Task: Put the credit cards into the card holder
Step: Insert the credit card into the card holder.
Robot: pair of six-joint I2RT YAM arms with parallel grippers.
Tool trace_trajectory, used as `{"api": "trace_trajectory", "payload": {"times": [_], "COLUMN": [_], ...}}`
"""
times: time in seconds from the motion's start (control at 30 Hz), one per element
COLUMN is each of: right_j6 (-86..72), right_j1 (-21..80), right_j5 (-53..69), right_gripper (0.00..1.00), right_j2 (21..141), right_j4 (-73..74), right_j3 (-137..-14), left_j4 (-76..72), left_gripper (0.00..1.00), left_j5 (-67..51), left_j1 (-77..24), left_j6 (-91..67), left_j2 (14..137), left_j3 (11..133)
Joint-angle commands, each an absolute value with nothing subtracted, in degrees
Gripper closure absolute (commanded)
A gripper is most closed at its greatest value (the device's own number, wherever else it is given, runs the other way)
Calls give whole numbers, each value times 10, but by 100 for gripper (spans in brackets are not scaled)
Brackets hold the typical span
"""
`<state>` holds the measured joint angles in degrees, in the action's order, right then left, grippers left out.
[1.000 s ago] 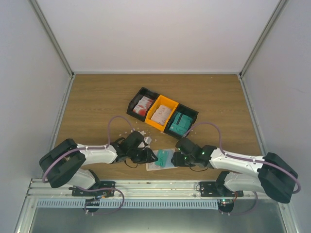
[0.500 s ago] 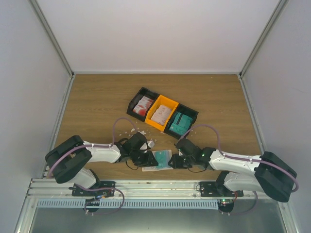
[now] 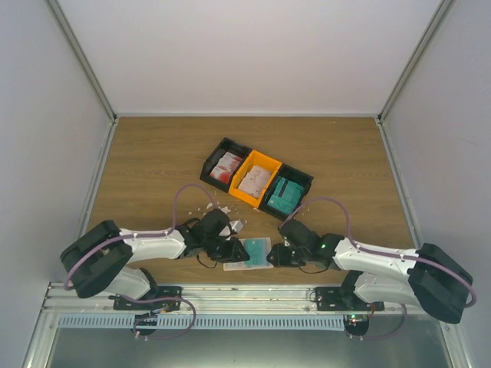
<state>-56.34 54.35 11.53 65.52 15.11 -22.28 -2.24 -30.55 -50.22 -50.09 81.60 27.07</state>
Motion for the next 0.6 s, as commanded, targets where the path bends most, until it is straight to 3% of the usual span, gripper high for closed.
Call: {"api": "trace_trajectory", "payload": {"times": [0.0,0.3,0.57], "right_j6": [-569,-555,-549], "right_j1": [546,547,548], "right_j5": [77,92,109], "right_gripper": [63,62,68], "right_j2": [641,677,695], "right_j4": [210,180,150], "right_j3": [-221,-224,-216], "left_j4": [30,51,2], "left_gripper": [75,61,68], "left_j5": [-266,-247,-288], "left_j1": [-507,-507,-507], "left_j6": [-486,-476,-467], "left_j2": [769,809,868], "left_j3": [281,291,305]}}
